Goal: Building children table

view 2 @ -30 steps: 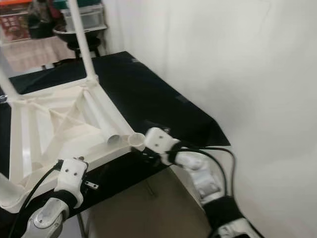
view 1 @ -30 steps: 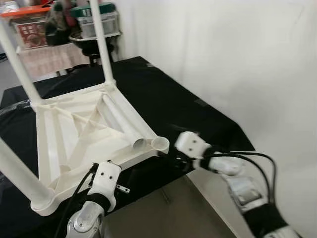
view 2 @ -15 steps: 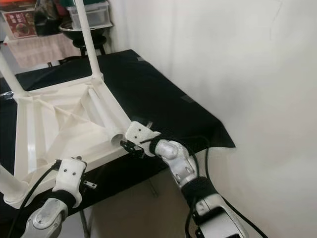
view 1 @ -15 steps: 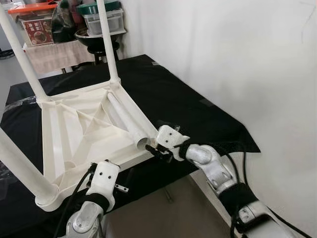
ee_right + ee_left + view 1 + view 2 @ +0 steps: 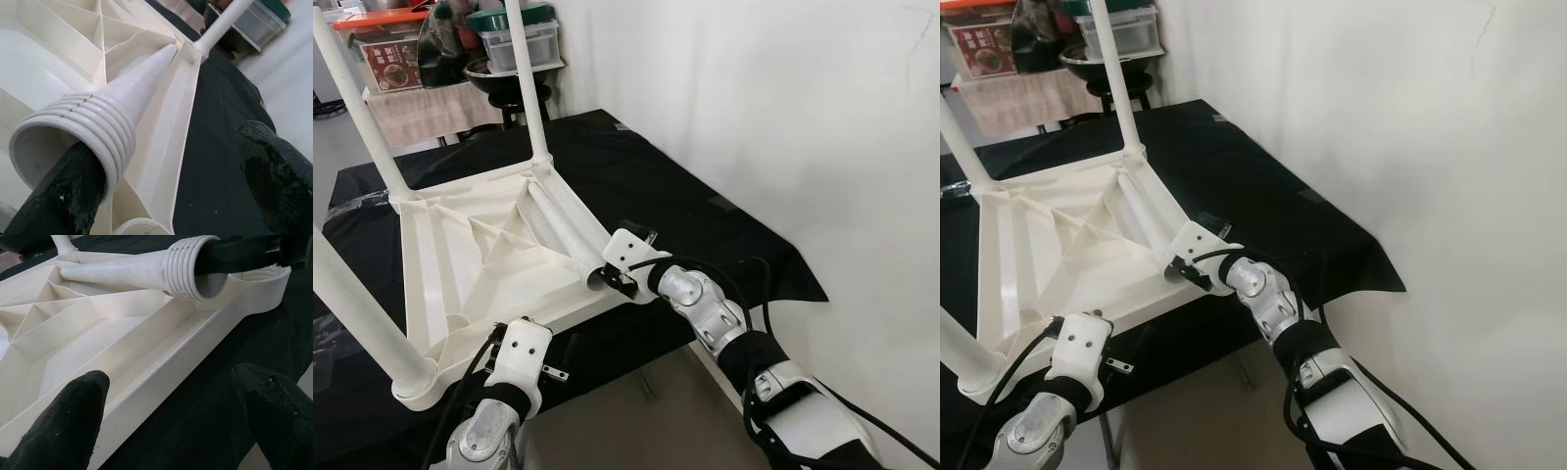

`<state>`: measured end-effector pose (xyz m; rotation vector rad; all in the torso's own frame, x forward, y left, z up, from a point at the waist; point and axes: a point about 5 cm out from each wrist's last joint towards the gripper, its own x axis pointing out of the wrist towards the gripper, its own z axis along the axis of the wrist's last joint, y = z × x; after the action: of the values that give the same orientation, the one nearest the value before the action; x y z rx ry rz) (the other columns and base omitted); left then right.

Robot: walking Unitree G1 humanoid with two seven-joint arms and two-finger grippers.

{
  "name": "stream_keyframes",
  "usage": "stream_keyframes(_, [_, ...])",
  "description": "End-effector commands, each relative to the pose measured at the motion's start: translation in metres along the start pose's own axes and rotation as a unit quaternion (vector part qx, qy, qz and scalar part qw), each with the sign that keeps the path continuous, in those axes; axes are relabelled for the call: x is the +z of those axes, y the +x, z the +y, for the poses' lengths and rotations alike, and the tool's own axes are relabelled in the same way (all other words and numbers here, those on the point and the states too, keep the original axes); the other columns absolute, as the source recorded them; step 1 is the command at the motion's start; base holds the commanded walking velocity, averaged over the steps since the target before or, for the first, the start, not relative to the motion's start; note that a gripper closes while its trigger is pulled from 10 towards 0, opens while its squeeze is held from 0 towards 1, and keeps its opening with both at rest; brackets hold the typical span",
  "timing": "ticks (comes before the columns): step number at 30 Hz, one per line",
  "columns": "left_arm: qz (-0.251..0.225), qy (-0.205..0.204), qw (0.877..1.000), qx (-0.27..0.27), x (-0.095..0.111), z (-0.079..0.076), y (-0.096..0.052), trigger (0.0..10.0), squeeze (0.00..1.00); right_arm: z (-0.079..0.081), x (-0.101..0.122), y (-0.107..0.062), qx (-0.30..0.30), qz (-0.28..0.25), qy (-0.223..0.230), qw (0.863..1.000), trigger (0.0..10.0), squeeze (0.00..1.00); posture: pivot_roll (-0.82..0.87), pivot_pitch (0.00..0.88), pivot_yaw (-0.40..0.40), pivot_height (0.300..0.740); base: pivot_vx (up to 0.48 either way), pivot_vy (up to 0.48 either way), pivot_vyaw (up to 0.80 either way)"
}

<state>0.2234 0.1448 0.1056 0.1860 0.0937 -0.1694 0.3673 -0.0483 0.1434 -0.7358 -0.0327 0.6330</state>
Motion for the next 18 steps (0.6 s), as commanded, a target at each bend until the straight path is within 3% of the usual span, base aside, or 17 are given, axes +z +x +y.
stream_keyframes(1, [0.002,0.003,1.000,0.004,0.001,0.000,-0.001,10.0,0.00,0.007,0.000,0.004,-0.004,0.016,-0.003,1.000,10.0,0.00,-0.01,0.000,0.025,0.740,0.000,0.000,0.00])
stream_keyframes(10, [-0.001,0.002,1.000,0.008,0.002,0.000,0.001,10.0,0.00,0.024,0.009,0.016,-0.026,0.030,0.033,0.999,10.0,0.00,-0.01,0.000,0.017,0.740,0.000,0.000,0.00])
stream_keyframes(11, [-0.001,0.002,1.000,0.008,0.002,0.000,0.002,10.0,0.00,0.025,0.011,0.018,-0.030,0.031,0.038,0.998,6.3,0.00,-0.01,0.000,0.015,0.740,0.000,0.000,0.00])
stream_keyframes(12, [-0.001,0.002,1.000,0.009,0.002,0.000,0.002,10.0,0.00,0.026,0.014,0.020,-0.035,0.031,0.043,0.998,6.3,0.00,-0.01,0.000,0.015,0.740,0.000,0.000,0.00])
stream_keyframes(13, [-0.002,0.002,1.000,0.009,0.003,0.000,0.002,10.0,0.00,0.026,0.015,0.021,-0.035,0.031,0.042,0.998,0.0,0.00,0.00,0.000,0.013,0.740,0.000,0.000,0.00])
stream_keyframes(18, [-0.004,0.004,1.000,0.015,0.004,0.003,0.003,10.0,0.00,0.027,0.017,0.022,-0.034,0.031,0.044,0.998,0.0,0.00,0.00,0.000,0.009,0.740,0.000,0.000,0.00])
